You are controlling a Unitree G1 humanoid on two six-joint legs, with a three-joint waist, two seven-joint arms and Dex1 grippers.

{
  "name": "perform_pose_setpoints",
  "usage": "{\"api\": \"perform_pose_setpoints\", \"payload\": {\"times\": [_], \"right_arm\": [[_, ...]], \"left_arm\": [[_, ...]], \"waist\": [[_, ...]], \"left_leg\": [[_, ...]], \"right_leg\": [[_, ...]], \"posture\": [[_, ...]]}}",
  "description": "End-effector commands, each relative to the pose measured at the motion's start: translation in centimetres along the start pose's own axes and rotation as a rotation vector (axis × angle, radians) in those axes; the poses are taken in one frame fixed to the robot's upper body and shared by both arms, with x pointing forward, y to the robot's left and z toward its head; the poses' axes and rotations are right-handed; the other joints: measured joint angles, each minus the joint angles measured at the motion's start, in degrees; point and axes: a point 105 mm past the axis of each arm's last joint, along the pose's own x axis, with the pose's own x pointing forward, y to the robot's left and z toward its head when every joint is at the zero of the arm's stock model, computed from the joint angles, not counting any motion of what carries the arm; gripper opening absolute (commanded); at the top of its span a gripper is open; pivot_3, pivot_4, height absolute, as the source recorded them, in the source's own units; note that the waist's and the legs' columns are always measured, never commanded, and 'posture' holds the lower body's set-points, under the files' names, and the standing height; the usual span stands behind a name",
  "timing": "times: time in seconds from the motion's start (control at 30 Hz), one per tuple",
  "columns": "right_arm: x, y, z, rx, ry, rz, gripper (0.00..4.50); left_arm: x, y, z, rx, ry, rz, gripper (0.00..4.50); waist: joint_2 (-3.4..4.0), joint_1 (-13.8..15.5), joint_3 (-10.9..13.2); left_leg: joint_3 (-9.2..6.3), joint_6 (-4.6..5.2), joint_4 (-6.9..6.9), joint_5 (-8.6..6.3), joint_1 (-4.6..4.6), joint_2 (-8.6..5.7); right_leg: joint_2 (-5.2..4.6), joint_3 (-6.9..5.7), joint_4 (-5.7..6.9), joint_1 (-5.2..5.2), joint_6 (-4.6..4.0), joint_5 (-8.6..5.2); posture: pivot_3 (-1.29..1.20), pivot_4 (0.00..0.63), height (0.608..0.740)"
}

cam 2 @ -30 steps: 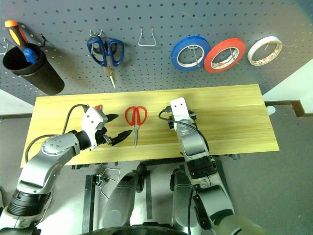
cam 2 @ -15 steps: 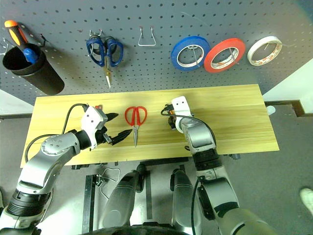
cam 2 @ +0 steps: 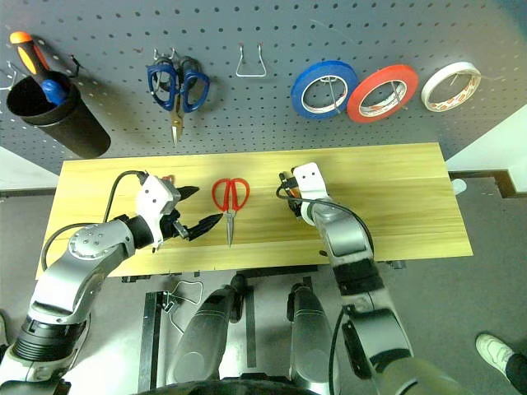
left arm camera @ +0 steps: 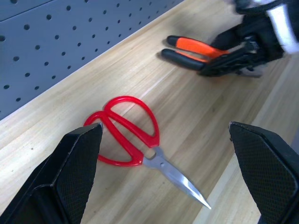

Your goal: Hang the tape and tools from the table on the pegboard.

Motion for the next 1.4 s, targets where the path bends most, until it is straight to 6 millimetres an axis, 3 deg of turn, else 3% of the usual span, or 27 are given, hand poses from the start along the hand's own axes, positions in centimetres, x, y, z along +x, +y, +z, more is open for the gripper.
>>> {"api": "perform_pose_setpoints", "payload": {"times": [0.03,0.3,0.5,0.8,1.03,1.27,1.4], "right_arm": [[-3.0,0.3,3.9,-0.022,-0.191,0.011,2.72],[-8.2,1.7,5.8,-0.036,-0.349,0.101,2.72],[-12.3,3.1,8.7,-0.079,-0.577,0.240,2.72],[-16.5,3.5,13.6,-0.074,-0.881,0.372,2.72],[-17.8,3.4,17.2,-0.068,-1.024,0.387,2.72],[-16.5,3.8,21.2,-0.108,-1.134,0.327,2.72],[-15.2,4.6,22.6,-0.115,-1.166,0.320,2.72]], "left_arm": [[-0.4,-0.6,1.4,0.006,-0.076,-0.038,4.50],[-0.5,-0.9,2.8,0.000,-0.179,-0.074,4.50],[-1.5,-0.8,6.4,-0.004,-0.431,-0.087,4.50],[-1.9,0.1,6.5,0.002,-0.457,-0.065,4.50],[-2.3,0.8,6.4,0.002,-0.459,-0.037,4.50],[-2.1,1.1,5.5,0.012,-0.472,-0.001,4.50],[-2.1,0.9,5.5,0.029,-0.497,0.007,4.50]], "waist": [[0.00,-0.27,0.00],[0.00,0.04,0.00],[-0.01,-0.02,0.00],[-0.01,-0.09,-0.01],[-0.01,-0.27,-0.01],[-0.01,-0.43,-0.01],[-0.01,-0.33,-0.01]], "left_leg": [[0.00,-0.02,0.00,0.01,-0.06,0.00],[-0.06,-0.18,-0.11,0.11,-0.03,0.00],[-0.07,-0.23,-0.10,0.13,-0.04,-0.01],[-0.08,-0.29,-0.09,0.18,0.01,-0.01],[-0.11,-0.32,-0.08,0.20,0.02,-0.01],[-0.07,-0.55,-0.05,0.34,0.07,-0.01],[-0.10,-0.58,-0.04,0.37,0.06,0.00]], "right_leg": [[0.00,0.00,0.01,-0.06,0.00,0.00],[-0.03,0.00,0.01,-0.07,-0.01,0.00],[-0.05,-0.06,-0.01,-0.06,0.00,0.01],[-0.03,-0.10,0.03,0.00,-0.01,0.02],[-0.02,-0.13,0.06,0.00,-0.02,0.03],[-0.01,-0.13,0.13,0.02,-0.04,0.04],[0.00,-0.14,0.17,0.01,-0.04,0.04]], "posture": [[0.08,0.410,0.703],[0.07,0.386,0.703],[0.06,0.379,0.703],[0.06,0.372,0.703],[0.06,0.370,0.703],[0.06,0.371,0.703],[0.06,0.371,0.703]]}}
